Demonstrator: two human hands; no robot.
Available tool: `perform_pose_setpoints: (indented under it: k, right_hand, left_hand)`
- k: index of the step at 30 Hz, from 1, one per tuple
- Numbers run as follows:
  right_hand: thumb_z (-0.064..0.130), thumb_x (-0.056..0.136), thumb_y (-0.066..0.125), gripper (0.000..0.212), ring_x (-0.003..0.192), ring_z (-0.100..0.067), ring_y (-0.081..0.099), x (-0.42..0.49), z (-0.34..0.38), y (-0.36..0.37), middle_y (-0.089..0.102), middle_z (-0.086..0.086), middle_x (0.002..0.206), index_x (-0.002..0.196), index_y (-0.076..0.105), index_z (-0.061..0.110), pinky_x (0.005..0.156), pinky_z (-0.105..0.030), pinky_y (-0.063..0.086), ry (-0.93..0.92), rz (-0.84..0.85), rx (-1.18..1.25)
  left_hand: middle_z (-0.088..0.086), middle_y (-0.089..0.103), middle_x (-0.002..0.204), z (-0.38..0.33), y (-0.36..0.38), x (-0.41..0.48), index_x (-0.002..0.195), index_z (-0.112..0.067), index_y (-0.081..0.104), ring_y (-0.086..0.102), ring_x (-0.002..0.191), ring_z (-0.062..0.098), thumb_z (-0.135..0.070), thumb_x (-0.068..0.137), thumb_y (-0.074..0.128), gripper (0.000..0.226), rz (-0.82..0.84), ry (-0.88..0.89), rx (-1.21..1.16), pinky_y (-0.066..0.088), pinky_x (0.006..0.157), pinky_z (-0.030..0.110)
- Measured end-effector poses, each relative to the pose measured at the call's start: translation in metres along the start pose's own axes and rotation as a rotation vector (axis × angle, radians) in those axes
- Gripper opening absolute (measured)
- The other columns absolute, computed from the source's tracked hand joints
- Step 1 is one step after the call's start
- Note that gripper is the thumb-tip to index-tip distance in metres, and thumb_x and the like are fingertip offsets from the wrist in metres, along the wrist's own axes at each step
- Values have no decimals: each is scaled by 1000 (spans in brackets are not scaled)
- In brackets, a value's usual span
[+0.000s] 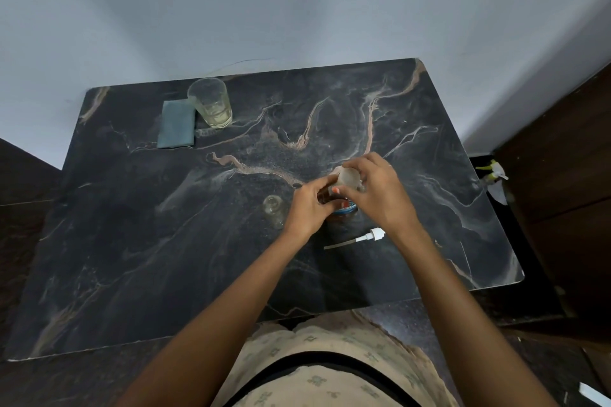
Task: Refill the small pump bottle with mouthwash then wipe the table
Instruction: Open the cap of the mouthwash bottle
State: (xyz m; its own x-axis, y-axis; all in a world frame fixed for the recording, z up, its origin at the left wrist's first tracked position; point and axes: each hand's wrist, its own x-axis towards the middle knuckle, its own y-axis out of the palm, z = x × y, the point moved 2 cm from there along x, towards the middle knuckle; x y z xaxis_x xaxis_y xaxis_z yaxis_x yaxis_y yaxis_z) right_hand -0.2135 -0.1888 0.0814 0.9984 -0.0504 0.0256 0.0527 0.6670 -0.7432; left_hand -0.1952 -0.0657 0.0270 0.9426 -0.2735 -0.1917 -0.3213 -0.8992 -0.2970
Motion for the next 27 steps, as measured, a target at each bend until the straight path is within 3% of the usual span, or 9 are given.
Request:
perform_pose_setpoints:
  k: [5,9,11,13,15,19,21,24,27]
  right_hand:
    - [12,76,71,36,101,-22,51,2,4,0,57,-11,107,109,62,4,80,-21,37,-31,22,-34]
    - [-9,76,63,23,98,-30,56,1,12,-6,62,-20,105,99,65,-5,79,-20,39,-162,95,-26]
    - [-16,75,59,26,97,-28,59,2,14,-8,64,-19,104,97,66,-5,83,-24,44,-189,153,14]
    - [-18,73,57,34,102,-24,59,5,13,-10,64,-14,109,101,66,0,87,-19,43,-148,202,59]
    - [-10,75,61,40,110,-19,54,6,10,-10,60,-7,116,109,63,8,88,-13,38,-79,236,73]
    - [24,73,74,40,108,-17,44,6,7,-8,53,-1,112,109,60,15,85,-28,40,-10,89,-95]
    - [20,73,74,34,103,-20,47,7,7,-8,52,-5,109,104,61,11,81,-30,44,6,61,-75]
    - [0,75,68,21,98,-19,51,9,11,-9,53,-4,102,94,64,8,78,-15,40,-78,161,13]
    - [-12,71,62,30,91,-14,53,9,13,-11,53,-1,99,93,63,7,74,-2,38,-113,249,102]
  left_hand:
    - [9,69,107,0,0,1,121,-10,57,64,96,13,-6,73,72,51,-13,8,35,49,87,22]
    - [9,71,101,1,-1,2,118,-10,60,64,89,10,-7,71,74,50,-12,7,50,47,80,15]
    - [9,71,98,1,-1,2,113,-9,63,65,87,12,-9,70,75,45,-23,8,64,47,77,13]
    - [8,72,95,2,-1,2,108,-8,65,66,85,14,-9,69,76,40,-41,25,78,44,70,6]
    - [8,71,98,2,-1,2,112,-9,63,64,86,11,-9,70,75,43,-33,32,70,43,70,5]
    - [7,70,103,2,-2,2,118,-12,59,63,91,8,-7,72,73,49,-20,19,43,47,79,12]
    - [6,70,103,3,-1,2,118,-12,59,64,92,8,-8,71,74,50,-14,9,37,48,80,13]
    - [6,71,97,3,-1,2,114,-10,61,65,87,11,-8,70,75,46,-28,16,44,46,74,7]
    - [8,71,98,3,-1,1,113,-8,62,66,90,15,-7,69,76,46,-37,22,33,48,76,10]
